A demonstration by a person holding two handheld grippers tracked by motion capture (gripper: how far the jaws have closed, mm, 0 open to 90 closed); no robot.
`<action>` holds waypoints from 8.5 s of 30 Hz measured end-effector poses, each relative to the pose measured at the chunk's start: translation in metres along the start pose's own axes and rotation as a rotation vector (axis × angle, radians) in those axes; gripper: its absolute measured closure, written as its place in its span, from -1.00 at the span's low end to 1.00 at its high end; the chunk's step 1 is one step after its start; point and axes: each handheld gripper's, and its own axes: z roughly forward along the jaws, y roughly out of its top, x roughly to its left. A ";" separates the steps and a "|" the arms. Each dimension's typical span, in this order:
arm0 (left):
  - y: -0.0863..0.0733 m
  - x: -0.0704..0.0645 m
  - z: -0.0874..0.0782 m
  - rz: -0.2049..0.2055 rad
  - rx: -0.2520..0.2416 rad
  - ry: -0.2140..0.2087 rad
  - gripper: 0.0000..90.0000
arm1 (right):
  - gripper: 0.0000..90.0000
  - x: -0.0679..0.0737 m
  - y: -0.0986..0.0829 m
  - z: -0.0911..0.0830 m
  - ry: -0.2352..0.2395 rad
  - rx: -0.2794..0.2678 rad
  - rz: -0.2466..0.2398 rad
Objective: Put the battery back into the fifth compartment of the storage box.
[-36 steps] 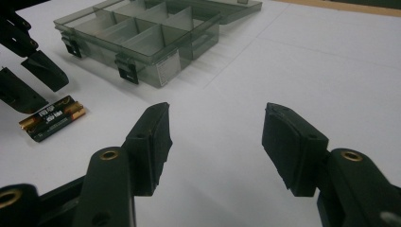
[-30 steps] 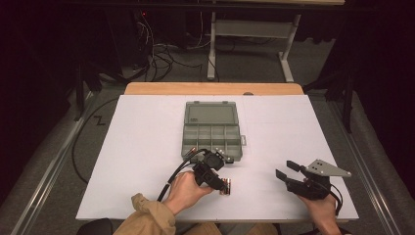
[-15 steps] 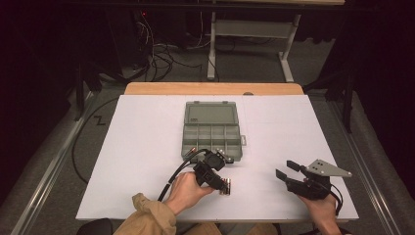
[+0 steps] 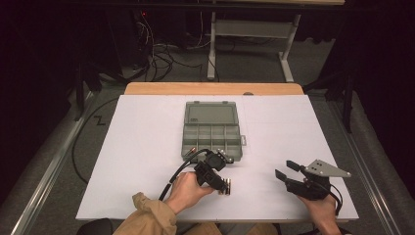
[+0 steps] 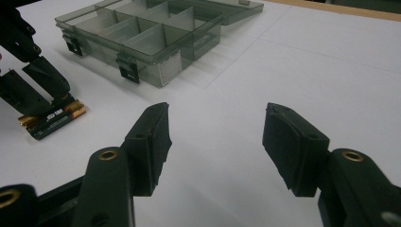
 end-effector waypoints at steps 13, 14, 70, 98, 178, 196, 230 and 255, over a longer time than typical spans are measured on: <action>0.000 0.003 0.001 -0.004 0.018 0.035 0.50 | -0.03 -0.001 0.000 -0.001 0.000 -0.004 0.004; 0.000 0.003 0.001 -0.010 0.016 0.039 0.51 | -0.03 -0.001 0.000 -0.001 0.001 -0.004 0.006; -0.003 0.012 -0.023 0.007 -0.029 0.081 0.69 | -0.07 0.000 -0.001 -0.003 0.005 -0.037 -0.001; 0.002 0.037 -0.055 -0.050 -0.093 0.082 0.69 | -0.08 0.000 -0.001 -0.004 0.006 -0.049 -0.002; 0.017 0.110 -0.059 -0.196 -0.061 0.204 0.69 | -0.08 -0.001 -0.001 -0.003 0.011 -0.048 -0.001; 0.017 0.116 -0.054 -0.217 -0.048 0.207 0.69 | -0.08 -0.001 -0.001 -0.004 0.011 -0.054 -0.004; 0.011 0.112 -0.067 -0.209 -0.096 0.218 0.44 | -0.08 -0.001 -0.001 -0.003 0.013 -0.049 -0.003; -0.002 0.092 -0.074 -0.167 -0.136 0.218 0.05 | -0.08 -0.001 -0.002 -0.004 0.009 -0.051 -0.003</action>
